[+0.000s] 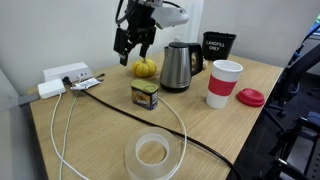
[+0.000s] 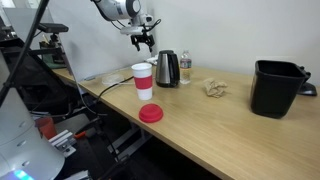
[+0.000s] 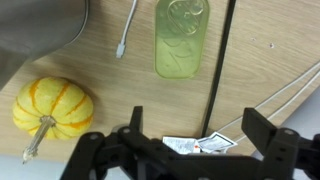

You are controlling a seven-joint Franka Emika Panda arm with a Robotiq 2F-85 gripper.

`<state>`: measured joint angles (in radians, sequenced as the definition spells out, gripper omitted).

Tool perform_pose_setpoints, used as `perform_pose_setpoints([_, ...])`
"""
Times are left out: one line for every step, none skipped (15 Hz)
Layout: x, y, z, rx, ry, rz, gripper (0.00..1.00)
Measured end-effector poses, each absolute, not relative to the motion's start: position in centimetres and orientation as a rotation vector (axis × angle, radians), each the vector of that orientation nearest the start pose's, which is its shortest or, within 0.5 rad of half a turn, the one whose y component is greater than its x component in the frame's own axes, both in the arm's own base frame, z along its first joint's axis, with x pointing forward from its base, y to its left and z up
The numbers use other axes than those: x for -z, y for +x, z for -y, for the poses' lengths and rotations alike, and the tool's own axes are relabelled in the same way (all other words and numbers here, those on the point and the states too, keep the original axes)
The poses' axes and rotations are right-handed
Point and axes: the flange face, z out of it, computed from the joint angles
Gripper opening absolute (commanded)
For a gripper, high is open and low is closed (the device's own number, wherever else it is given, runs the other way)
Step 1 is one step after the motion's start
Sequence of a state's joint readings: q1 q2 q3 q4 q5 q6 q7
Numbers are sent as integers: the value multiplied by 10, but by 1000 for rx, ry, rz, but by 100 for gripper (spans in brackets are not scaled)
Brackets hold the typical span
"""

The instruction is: Move the can to the left

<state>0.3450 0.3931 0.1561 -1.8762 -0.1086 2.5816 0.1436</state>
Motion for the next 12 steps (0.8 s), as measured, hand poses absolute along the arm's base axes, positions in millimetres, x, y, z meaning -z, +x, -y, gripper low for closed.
perform_pose_setpoints([-354,579,-313,473,-2935,618,100])
perform_pose_setpoints([-371,574,-315,470,-2908,608,100])
perform_pose_setpoints([-389,567,-317,472,-2875,601,100])
perform_pose_setpoints([-408,561,-318,481,-2848,596,100])
perform_pose_setpoints([-428,555,-316,494,-2827,586,100])
perform_pose_setpoints([-446,550,-311,510,-2810,565,100])
perform_pose_setpoints([-459,544,-306,519,-2803,554,100])
perform_pose_setpoints([-464,540,-302,514,-2806,548,100])
perform_pose_setpoints([-462,538,-300,508,-2810,547,100])
perform_pose_setpoints([-458,537,-300,497,-2813,547,100])
perform_pose_setpoints([-454,537,-301,490,-2815,549,100])
perform_pose_setpoints([-454,537,-301,488,-2815,549,100])
